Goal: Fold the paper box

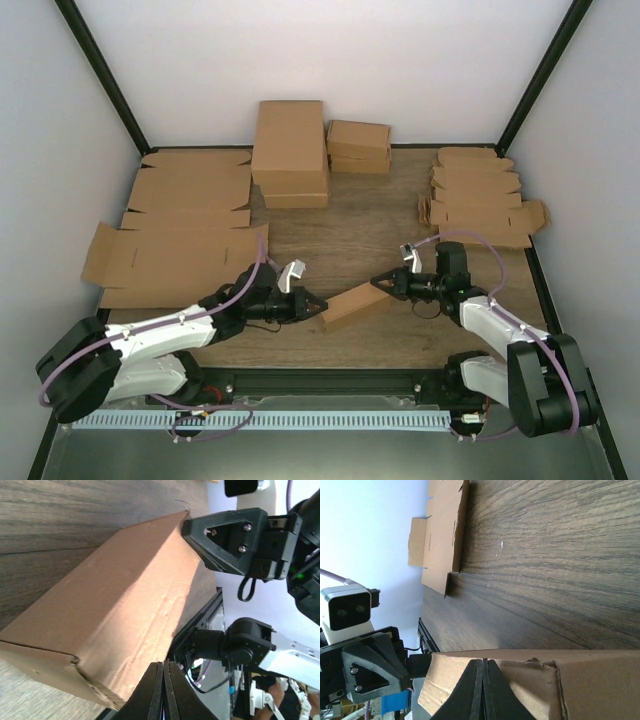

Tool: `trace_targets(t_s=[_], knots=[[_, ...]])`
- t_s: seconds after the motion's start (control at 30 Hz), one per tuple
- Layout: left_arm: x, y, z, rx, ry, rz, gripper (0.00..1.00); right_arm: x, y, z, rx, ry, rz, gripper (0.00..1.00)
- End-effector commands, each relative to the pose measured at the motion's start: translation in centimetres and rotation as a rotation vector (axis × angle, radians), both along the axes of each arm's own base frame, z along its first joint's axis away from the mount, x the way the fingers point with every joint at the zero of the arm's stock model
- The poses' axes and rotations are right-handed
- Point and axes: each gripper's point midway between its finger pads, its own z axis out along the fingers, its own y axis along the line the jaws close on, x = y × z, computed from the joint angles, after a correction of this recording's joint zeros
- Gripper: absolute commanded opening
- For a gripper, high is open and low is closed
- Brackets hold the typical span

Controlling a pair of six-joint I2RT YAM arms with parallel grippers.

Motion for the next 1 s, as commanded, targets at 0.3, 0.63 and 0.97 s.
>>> trace_targets(t_s=[0.3,0.63,0.97], knots=[[-2.0,0.0,-4.2,-0.015,0.08,-0.062,0.04,0.3,-0.5,-0.7,-0.033,0.0,-0.014,0.01],[-1.0,-0.6,-2.3,0.007,0.035,-0.063,0.04,1.4,-0.3,4.6,-0.026,-0.108,0.003,0.01],[-1.9,-0.9,-0.5,-0.069,0.04,-0.082,0.04,1.4,-0.4,3.3,0.024,-0.068,0.014,0.01]])
